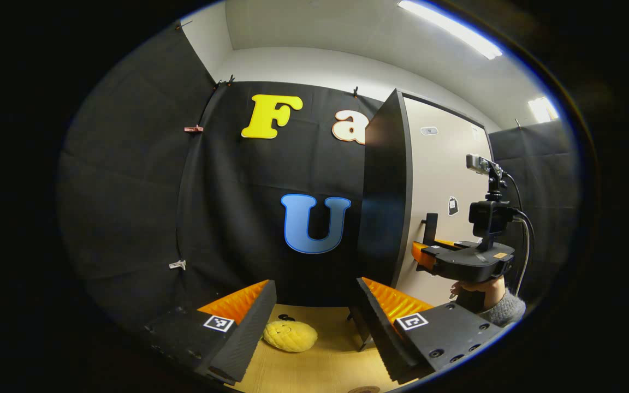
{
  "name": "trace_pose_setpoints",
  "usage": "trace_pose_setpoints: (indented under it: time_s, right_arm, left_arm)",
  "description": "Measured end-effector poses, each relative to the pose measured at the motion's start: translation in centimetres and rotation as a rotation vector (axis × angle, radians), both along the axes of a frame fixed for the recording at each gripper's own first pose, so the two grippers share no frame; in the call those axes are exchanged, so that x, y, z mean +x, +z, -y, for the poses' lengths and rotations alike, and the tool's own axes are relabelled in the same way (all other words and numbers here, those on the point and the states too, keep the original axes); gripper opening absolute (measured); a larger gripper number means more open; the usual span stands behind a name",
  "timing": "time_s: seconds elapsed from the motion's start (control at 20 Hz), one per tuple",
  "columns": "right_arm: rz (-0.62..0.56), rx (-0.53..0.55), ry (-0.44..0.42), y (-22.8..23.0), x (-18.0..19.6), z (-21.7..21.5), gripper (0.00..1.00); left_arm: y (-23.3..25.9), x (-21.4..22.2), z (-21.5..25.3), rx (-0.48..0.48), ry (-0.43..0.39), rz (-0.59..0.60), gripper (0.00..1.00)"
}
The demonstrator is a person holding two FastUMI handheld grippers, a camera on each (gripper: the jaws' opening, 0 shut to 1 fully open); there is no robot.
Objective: Open the cabinet door with the right hand, grasp the bottle in the cabinet with the left hand and place it on the coaster, then close the cabinet door with the right hand.
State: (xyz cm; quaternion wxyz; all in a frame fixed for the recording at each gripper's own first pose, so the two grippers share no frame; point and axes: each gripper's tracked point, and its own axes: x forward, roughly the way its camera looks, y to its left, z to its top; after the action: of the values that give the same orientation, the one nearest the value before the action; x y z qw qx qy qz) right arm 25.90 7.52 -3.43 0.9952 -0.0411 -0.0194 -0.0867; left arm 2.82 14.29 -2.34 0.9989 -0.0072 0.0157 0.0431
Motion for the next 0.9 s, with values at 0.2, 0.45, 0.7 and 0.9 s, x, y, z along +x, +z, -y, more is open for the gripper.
trace_pose_setpoints:
  time_s: [0.2, 0.45, 0.7, 0.9]
  right_arm:
    - [0.018, -0.016, -0.027, 0.0, 0.1, 0.1, 0.37]
    - [-0.009, -0.022, -0.002, -0.1, -0.2, 0.0, 0.11]
    - [-0.023, -0.026, 0.055, 0.2, -2.0, -0.8, 0.11]
    - [-0.038, -0.029, 0.094, 0.4, -3.3, -1.2, 0.11]
  left_arm:
    - [0.0, -0.3, -0.1, 0.0, 0.006, 0.001, 0.92]
    - [0.1, -0.9, -0.1, -0.003, 0.006, 0.004, 0.93]
    - [0.8, -0.9, 0.2, 0.008, -0.003, 0.015, 0.92]
    - [1.1, -2.3, 2.0, 0.011, -0.028, 0.024, 0.92]
